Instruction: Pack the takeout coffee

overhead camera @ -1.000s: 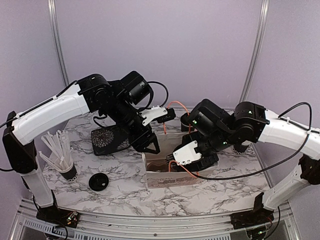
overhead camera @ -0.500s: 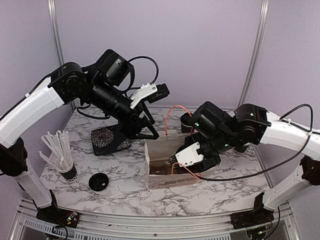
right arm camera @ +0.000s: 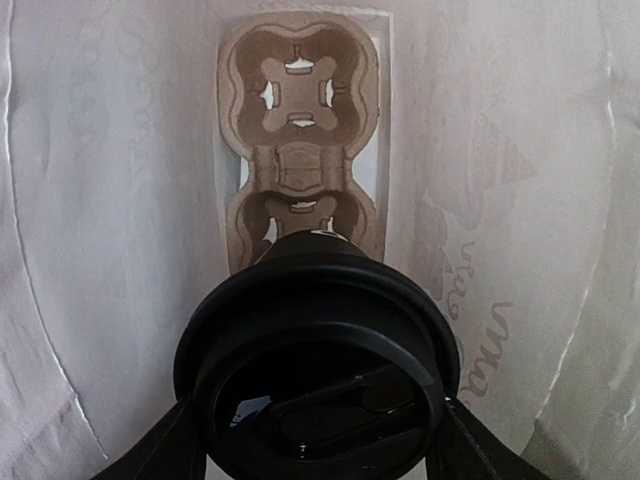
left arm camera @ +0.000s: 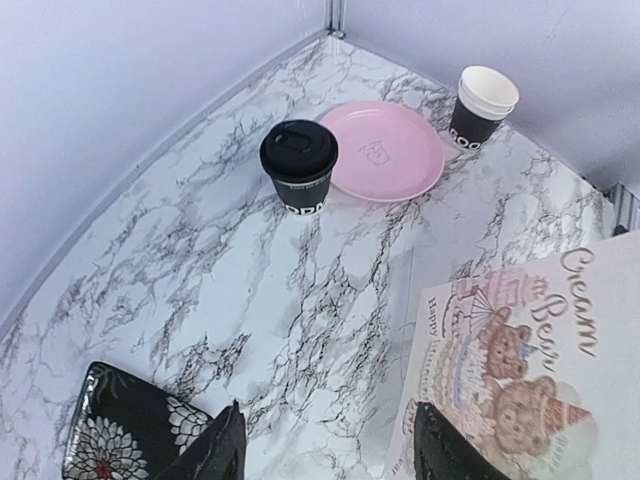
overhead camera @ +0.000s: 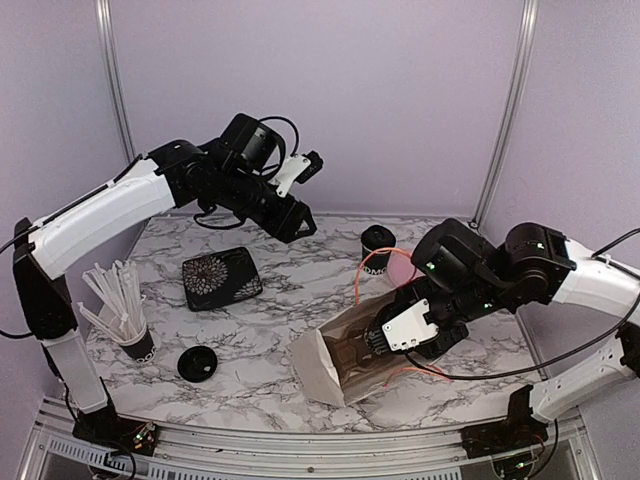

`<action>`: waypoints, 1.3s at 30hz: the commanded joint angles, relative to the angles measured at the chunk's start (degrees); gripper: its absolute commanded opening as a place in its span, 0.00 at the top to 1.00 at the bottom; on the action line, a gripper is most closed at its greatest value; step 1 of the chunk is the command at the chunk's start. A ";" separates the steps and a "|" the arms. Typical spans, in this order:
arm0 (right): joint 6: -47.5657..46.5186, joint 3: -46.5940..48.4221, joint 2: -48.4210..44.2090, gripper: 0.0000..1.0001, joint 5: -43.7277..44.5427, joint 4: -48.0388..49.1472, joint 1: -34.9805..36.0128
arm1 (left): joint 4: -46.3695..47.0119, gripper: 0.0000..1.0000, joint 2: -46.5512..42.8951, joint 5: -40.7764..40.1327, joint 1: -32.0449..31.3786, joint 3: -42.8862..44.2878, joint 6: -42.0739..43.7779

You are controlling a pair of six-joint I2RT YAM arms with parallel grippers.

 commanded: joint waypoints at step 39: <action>-2.97 -22.92 -12.76 0.49 3.40 21.32 2.41 | 2.51 0.47 24.83 18.58 -0.50 -1.43 -5.49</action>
